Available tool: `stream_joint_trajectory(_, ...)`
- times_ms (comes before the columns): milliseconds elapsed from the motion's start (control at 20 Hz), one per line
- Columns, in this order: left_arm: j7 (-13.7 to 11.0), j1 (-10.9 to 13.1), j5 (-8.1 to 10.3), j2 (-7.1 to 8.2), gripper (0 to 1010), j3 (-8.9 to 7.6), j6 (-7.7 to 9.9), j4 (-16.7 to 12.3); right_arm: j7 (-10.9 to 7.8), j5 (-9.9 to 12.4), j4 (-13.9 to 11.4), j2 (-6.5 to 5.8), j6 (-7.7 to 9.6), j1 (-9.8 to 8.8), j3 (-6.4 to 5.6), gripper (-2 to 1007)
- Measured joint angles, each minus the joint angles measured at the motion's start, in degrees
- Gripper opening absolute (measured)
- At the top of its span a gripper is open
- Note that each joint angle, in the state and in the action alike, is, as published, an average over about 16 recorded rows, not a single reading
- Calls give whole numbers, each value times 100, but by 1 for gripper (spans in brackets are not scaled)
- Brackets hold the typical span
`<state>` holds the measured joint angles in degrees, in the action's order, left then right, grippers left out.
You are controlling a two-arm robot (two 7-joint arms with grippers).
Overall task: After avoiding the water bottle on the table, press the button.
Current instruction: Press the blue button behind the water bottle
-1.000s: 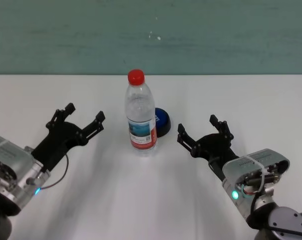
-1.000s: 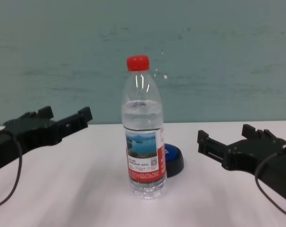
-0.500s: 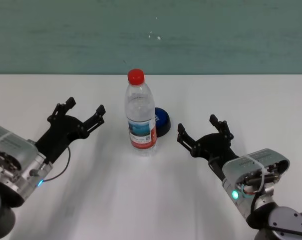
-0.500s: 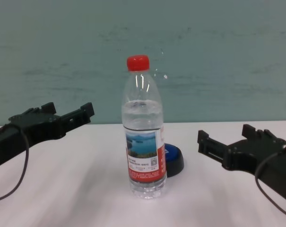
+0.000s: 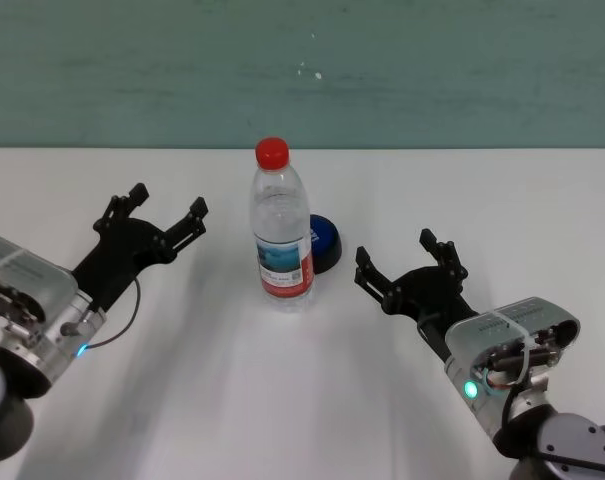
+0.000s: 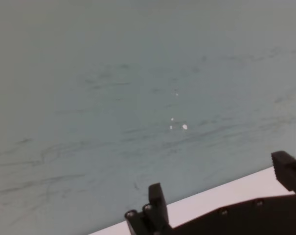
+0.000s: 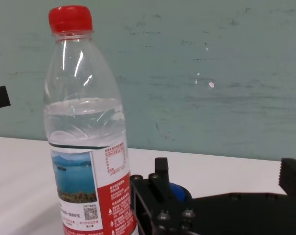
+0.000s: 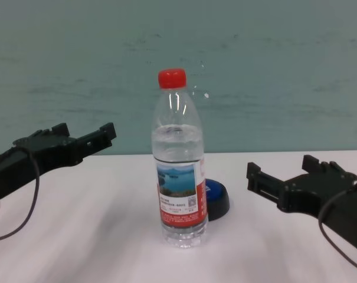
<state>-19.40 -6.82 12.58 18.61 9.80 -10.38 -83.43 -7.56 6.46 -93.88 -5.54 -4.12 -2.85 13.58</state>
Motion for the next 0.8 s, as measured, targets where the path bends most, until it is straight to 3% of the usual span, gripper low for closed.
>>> stream_joint_trajectory(800, -24, -290, -85, -57, 1010, 50, -47, 313, 0, 0, 0, 0, 0, 0, 0, 1004)
